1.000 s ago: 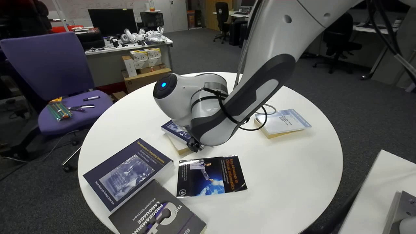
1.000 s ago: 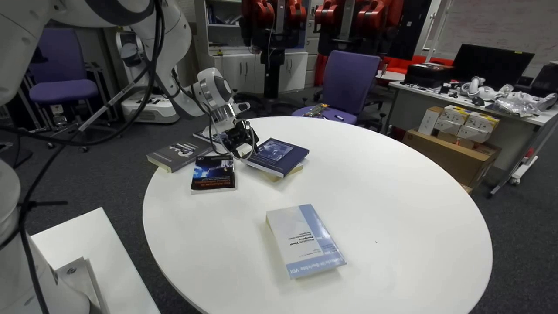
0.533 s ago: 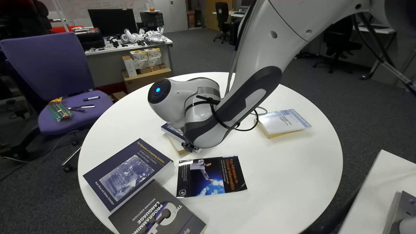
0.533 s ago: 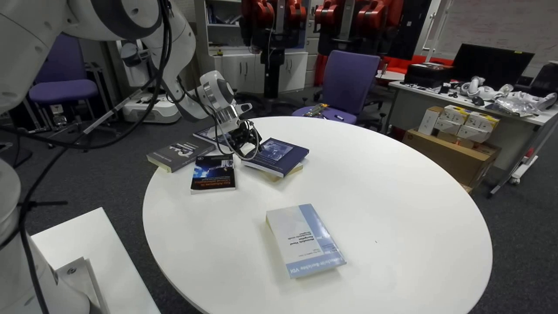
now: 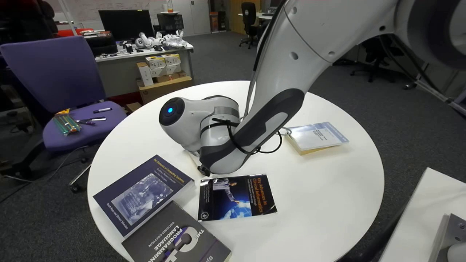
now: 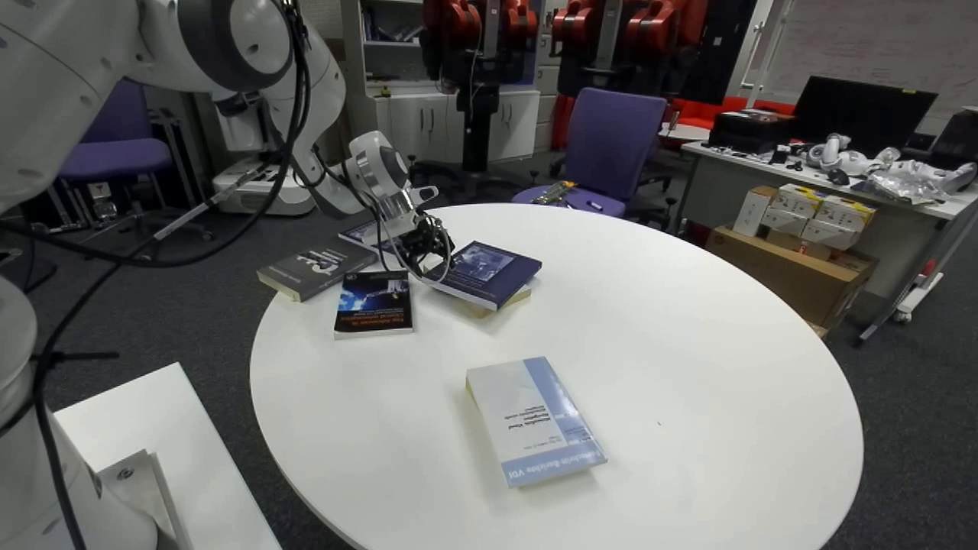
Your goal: Move the blue book to the right
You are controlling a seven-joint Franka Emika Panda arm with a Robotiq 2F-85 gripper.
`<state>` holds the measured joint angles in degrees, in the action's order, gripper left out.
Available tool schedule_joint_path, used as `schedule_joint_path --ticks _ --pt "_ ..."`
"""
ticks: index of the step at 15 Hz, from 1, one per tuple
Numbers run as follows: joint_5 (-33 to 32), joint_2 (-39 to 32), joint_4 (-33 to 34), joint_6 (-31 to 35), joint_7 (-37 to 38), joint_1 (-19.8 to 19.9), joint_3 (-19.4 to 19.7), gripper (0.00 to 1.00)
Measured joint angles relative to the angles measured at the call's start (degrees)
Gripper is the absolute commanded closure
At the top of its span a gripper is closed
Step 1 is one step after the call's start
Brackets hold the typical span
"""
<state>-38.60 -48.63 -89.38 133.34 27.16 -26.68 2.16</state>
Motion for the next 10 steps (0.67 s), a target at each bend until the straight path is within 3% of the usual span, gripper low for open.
schedule_joint_path --ticks 6,7,8,10 --pt "0.0 -2.1 2.8 -3.2 0.0 -0.2 1.1 0.01" --pt "0.0 -2.1 3.1 -4.0 0.0 -0.2 1.4 0.25" --pt "-0.1 -2.1 3.5 -5.0 0.0 -0.3 1.6 0.25" --pt "-0.1 -2.1 4.0 -6.7 0.0 -0.3 1.9 0.37"
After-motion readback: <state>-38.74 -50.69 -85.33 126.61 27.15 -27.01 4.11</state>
